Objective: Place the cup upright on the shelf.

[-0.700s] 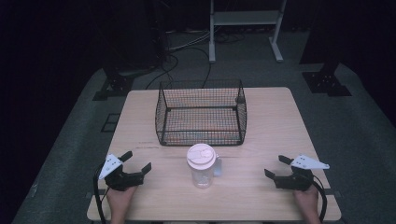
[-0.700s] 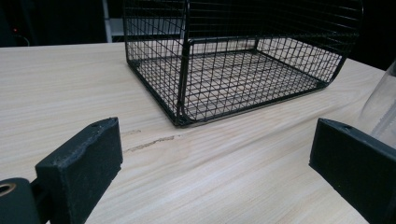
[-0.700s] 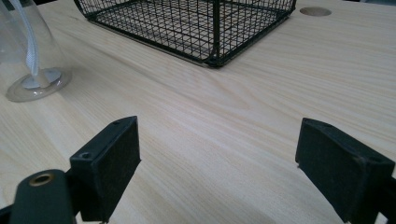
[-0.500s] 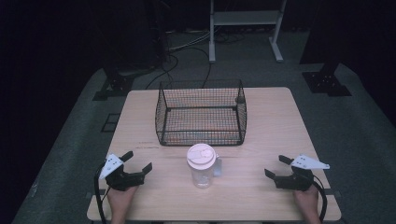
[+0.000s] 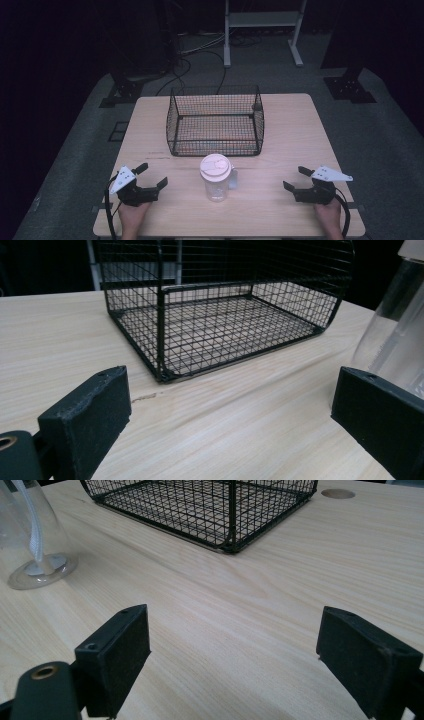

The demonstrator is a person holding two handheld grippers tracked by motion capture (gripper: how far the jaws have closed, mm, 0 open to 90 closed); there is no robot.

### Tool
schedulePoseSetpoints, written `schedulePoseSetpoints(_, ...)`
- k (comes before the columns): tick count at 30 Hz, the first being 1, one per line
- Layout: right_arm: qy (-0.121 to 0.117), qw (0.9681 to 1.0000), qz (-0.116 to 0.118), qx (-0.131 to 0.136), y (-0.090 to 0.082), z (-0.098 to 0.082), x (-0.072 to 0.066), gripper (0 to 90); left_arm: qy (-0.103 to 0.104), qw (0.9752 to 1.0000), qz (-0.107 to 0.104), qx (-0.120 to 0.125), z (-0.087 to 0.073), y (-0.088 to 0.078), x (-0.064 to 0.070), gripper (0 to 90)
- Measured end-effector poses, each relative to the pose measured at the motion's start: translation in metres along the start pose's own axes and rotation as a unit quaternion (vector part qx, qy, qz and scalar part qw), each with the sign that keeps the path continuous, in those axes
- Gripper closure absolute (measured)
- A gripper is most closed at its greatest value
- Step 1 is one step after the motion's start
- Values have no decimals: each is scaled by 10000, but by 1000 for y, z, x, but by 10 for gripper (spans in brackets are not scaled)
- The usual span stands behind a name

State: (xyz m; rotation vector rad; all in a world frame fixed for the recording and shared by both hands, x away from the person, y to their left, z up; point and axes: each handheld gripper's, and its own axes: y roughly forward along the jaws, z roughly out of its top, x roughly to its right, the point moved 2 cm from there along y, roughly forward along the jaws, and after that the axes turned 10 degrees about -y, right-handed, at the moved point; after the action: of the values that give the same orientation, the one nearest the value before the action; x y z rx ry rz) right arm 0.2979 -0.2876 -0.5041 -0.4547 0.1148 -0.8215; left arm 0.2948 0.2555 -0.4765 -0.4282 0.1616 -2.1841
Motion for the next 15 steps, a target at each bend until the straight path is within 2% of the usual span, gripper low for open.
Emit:
schedulePoseSetpoints(10,-18,10000,22,2,0,0,-1,129,122,9998,-168,-19,0,2,9,16)
schedulePoseSetpoints(15,-22,10000,23,1,0,0,-1,129,116,9996,-265,-12,0,2,11,16)
